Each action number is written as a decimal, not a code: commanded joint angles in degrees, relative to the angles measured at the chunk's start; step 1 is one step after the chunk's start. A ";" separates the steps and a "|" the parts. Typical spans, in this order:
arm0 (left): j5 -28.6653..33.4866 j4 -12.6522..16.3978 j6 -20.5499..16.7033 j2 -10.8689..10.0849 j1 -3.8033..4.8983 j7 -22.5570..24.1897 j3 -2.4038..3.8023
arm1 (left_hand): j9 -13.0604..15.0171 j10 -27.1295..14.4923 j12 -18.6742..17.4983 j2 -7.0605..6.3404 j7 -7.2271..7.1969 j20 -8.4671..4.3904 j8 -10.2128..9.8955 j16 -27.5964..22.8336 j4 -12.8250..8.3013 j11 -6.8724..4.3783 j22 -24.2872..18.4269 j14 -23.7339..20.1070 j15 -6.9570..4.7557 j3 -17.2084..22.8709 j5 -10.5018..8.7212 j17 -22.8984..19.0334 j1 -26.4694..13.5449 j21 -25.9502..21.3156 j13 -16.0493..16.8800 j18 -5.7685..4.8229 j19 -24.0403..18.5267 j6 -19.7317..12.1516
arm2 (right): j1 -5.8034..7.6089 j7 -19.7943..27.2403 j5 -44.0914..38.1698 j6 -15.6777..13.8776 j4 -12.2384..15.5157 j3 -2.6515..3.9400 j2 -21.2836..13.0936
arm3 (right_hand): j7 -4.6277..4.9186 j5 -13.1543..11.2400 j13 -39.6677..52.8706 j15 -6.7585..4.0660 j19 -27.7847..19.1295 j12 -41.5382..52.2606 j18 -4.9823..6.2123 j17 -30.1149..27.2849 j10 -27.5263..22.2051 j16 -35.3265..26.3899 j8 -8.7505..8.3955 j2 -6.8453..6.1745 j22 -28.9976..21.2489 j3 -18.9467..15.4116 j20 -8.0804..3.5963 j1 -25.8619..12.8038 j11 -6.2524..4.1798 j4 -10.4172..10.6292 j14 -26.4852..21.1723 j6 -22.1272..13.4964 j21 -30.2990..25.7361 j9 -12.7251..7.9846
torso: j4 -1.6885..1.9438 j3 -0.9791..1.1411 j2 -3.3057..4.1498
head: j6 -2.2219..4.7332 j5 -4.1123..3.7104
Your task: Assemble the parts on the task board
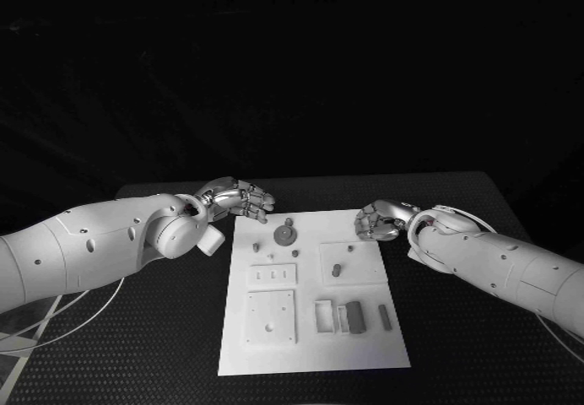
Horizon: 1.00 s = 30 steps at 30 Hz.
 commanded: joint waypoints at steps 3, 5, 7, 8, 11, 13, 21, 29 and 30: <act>-0.77 0.14 1.68 0.09 0.04 -0.07 0.05 | -0.07 0.23 -0.25 0.24 1.52 -0.18 0.37 -0.42 0.05 0.14 0.11 0.46 0.08 -0.50 -0.22 0.14 -0.02 -0.24 0.10 0.83 0.13 -0.37 | -0.03 0.27 -0.59 0.00 0.12 -0.01 -0.02 | 0.76 0.16 -0.14 -0.80 0.02 0.34 0.72 0.03 0.05 0.25 0.66 0.69 1.28 0.15 -0.09 -0.30 -0.71 0.03 -0.15 6.22 0.27 0.48 | 0.00 0.03 0.02 | 0.00 -0.26; -0.78 0.11 1.65 0.11 0.04 -0.05 0.05 | -0.07 0.31 -0.22 0.27 1.51 -0.18 0.40 -0.46 0.06 0.11 0.12 0.47 0.08 -0.52 -0.22 0.17 -0.06 -0.26 0.12 0.83 0.13 -0.33 | -0.03 0.31 -0.59 -0.25 0.16 -0.01 0.00 | 0.61 0.16 -0.19 -0.93 -0.01 0.35 0.72 0.01 0.07 0.26 0.86 0.72 1.27 0.18 -0.10 -0.41 -0.85 0.03 -0.16 6.58 0.32 0.75 | -0.02 0.03 0.01 | 0.01 -0.21; -0.78 0.06 1.64 0.16 0.04 -0.01 0.05 | -0.07 0.32 -0.22 0.27 1.51 -0.18 0.41 -0.46 0.05 0.11 0.12 0.48 0.08 -0.52 -0.22 0.17 -0.05 -0.26 0.13 0.84 0.13 -0.32 | -0.03 0.35 -0.40 -0.35 0.27 -0.01 0.00 | 0.44 0.16 -0.25 -1.07 -0.01 0.39 0.72 0.00 0.15 0.30 1.11 0.74 1.27 0.20 -0.12 -0.49 -1.01 0.01 -0.12 7.02 0.40 1.04 | -0.02 0.01 0.03 | -0.02 -0.19; -0.78 0.06 1.65 0.18 0.04 0.00 0.05 | -0.07 0.33 -0.22 0.27 1.50 -0.18 0.41 -0.47 0.05 0.10 0.12 0.48 0.08 -0.53 -0.22 0.18 -0.05 -0.27 0.13 0.84 0.13 -0.31 | -0.03 0.35 -0.10 -0.36 0.35 -0.01 -0.01 | 0.35 0.16 -0.28 -1.15 -0.01 0.40 0.72 -0.01 0.19 0.31 1.23 0.74 1.27 0.20 -0.13 -0.53 -1.09 0.02 -0.10 7.23 0.42 1.19 | -0.02 0.01 0.03 | -0.02 -0.19; -0.78 0.08 1.72 0.19 0.04 -0.02 0.05 | -0.07 0.33 -0.22 0.27 1.50 -0.19 0.41 -0.48 0.04 0.10 0.12 0.48 0.08 -0.53 -0.22 0.19 -0.04 -0.27 0.13 0.84 0.13 -0.31 | -0.03 0.36 0.03 -0.41 0.51 -0.01 -0.01 | 0.23 0.16 -0.32 -1.25 0.02 0.43 0.72 -0.03 0.26 0.33 1.37 0.71 1.27 0.19 -0.15 -0.64 -1.20 0.03 -0.07 7.48 0.49 1.41 | 0.00 -0.02 0.03 | -0.07 -0.21; -0.78 0.08 1.71 0.19 0.04 -0.03 0.05 | -0.07 0.34 -0.22 0.28 1.50 -0.19 0.42 -0.49 0.02 0.09 0.12 0.48 0.07 -0.53 -0.22 0.19 -0.04 -0.28 0.13 0.84 0.13 -0.31 | -0.03 0.26 0.09 -0.49 0.56 -0.01 -0.02 | 0.14 0.15 -0.35 -1.33 0.03 0.45 0.72 -0.04 0.32 0.36 1.48 0.71 1.26 0.18 -0.16 -0.71 -1.29 0.05 -0.04 7.67 0.53 1.57 | 0.00 -0.02 0.03 | -0.07 -0.21; -0.78 0.12 1.72 0.13 0.04 -0.09 0.05 | -0.08 0.33 -0.23 0.27 1.49 -0.19 0.42 -0.52 -0.01 0.09 0.12 0.48 0.07 -0.54 -0.22 0.22 0.00 -0.30 0.14 0.85 0.12 -0.31 | -0.03 -0.02 0.15 -0.64 0.31 -0.01 -0.03 | 0.00 0.13 -0.44 -1.47 0.06 0.47 0.72 -0.09 0.44 0.38 1.61 0.35 1.25 0.01 -0.18 -1.16 -1.43 0.22 0.01 7.94 0.62 1.91 | 0.01 -0.05 0.04 | -0.16 -0.34; -0.78 0.14 1.63 0.12 0.04 -0.08 0.05 | -0.09 0.32 -0.25 0.28 1.49 -0.19 0.43 -0.56 -0.03 0.09 0.13 0.49 0.07 -0.55 -0.22 0.25 0.02 -0.31 0.14 0.85 0.13 -0.33 | -0.03 -0.46 0.12 -1.08 0.29 -0.01 -0.02 | -0.23 0.17 -0.54 -1.65 0.13 0.53 0.72 -0.13 0.67 0.44 1.86 0.43 1.24 0.11 -0.27 -1.27 -1.64 0.38 0.15 8.48 0.73 2.34 | 0.03 -0.04 0.03 | -0.15 -0.31; -0.78 0.13 1.62 0.12 0.04 -0.08 0.05 | -0.09 0.32 -0.25 0.28 1.49 -0.19 0.43 -0.56 -0.03 0.09 0.13 0.49 0.07 -0.55 -0.22 0.26 0.03 -0.31 0.14 0.85 0.13 -0.32 | -0.03 -0.55 0.09 -1.18 0.29 -0.01 -0.03 | -0.26 0.17 -0.55 -1.67 0.15 0.53 0.72 -0.13 0.71 0.45 1.88 0.45 1.24 0.13 -0.29 -1.25 -1.66 0.38 0.18 8.54 0.74 2.39 | 0.01 -0.04 0.03 | -0.15 -0.31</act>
